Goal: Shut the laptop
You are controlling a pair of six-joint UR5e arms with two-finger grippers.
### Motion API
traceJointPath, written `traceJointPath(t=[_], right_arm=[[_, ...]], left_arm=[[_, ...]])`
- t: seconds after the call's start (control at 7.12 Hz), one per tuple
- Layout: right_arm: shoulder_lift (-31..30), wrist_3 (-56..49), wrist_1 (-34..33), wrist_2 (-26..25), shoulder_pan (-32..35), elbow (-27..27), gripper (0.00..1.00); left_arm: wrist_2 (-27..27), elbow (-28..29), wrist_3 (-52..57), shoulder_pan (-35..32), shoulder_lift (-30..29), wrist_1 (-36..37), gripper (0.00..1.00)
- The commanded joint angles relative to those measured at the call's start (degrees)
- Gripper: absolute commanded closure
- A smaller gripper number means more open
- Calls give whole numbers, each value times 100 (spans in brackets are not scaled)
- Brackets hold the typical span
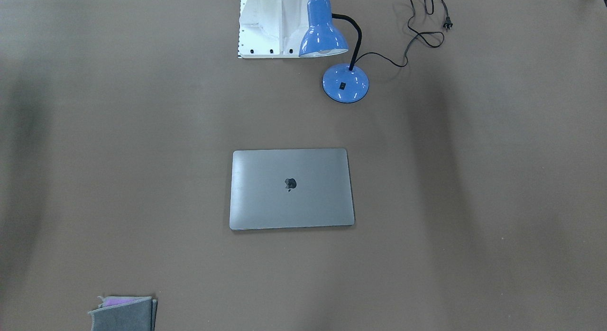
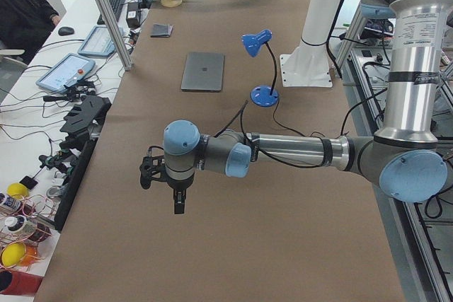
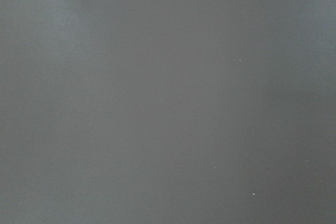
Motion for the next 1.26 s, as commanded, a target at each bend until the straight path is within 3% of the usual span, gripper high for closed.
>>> traceJointPath(t=[0.0,1.12], right_arm=[[-35,7,7,141,52,24,0],[35,25,7,150,71,42,0]], left_arm=[[-6,6,-26,-8,-1,-2,2],[3,32,-26,0,-28,-2,2]])
